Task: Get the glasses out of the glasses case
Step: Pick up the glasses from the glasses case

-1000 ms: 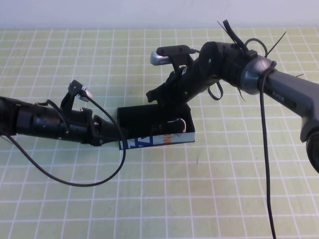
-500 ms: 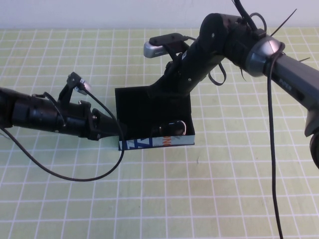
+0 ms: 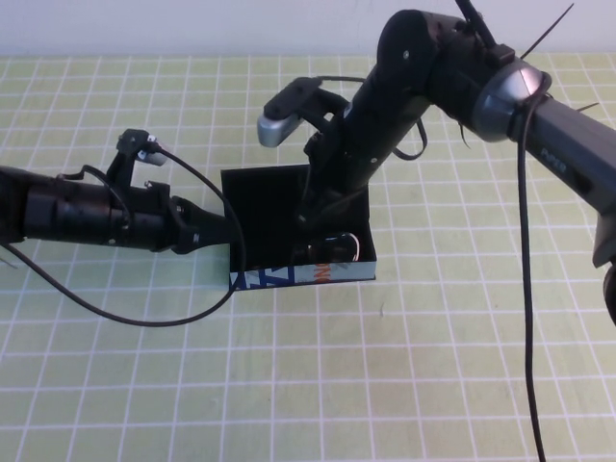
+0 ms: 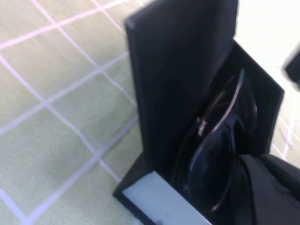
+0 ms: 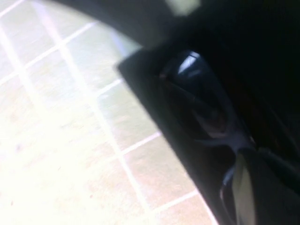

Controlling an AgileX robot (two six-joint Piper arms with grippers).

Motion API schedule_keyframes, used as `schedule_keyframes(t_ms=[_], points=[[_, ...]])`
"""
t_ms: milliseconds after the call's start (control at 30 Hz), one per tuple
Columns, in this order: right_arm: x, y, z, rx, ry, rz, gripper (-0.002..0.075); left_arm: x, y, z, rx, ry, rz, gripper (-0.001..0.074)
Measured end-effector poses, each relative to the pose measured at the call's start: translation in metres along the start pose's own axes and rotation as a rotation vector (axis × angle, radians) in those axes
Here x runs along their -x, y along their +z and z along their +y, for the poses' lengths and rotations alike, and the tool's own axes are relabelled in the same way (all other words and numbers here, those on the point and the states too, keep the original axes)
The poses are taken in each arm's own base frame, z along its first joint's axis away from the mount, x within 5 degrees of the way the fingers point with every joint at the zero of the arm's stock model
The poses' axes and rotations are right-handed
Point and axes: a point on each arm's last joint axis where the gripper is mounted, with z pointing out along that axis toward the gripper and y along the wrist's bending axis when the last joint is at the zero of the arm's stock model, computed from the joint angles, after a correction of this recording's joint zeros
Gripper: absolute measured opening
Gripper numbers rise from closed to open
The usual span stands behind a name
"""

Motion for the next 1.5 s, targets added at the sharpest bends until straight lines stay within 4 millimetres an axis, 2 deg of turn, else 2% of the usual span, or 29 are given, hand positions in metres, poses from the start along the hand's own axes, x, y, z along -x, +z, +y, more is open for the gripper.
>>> schedule_keyframes(t_ms=[133,300,433,567,633,800,967,1033,1300,1500], points=[[0.01,-0.007,0.019,0.001,-0.185,-0.018,-0.0016,0.001,0.0,0.001,0.015,-0.015,-0.015,-0.0004],[0.016,-0.001,0.04,-0.036,-0.386,0.035,0.0002,0.002,0.0,0.003,0.033,-0.044,-0.022,-0.0004],[0.004,0.0,0.043,-0.039,-0.406,0.097,0.0066,0.002,0.0,0.004,0.041,-0.051,-0.022,-0.0004],[-0.013,-0.015,0.052,-0.023,-0.476,0.144,0.0094,0.002,0.0,0.004,0.043,-0.053,-0.022,-0.0004],[-0.015,-0.024,0.055,-0.025,-0.518,0.137,0.0098,0.002,0.0,0.004,0.043,-0.053,-0.022,-0.0004],[-0.009,-0.025,0.053,-0.079,-0.627,0.076,0.0138,0.002,0.0,0.004,0.043,-0.053,-0.022,-0.0004],[-0.005,-0.01,0.045,-0.119,-0.675,0.042,0.0268,0.002,0.0,0.004,0.043,-0.053,-0.022,-0.0004],[-0.005,-0.002,0.041,-0.127,-0.684,0.038,0.0289,0.002,0.0,0.004,0.043,-0.053,-0.022,-0.0004],[-0.008,0.026,0.031,-0.13,-0.707,0.048,0.0307,0.002,0.0,0.004,0.044,-0.053,-0.022,-0.0004],[-0.008,0.028,0.028,-0.15,-0.723,0.048,0.0307,0.002,0.0,0.004,0.044,-0.053,-0.022,-0.0004]])
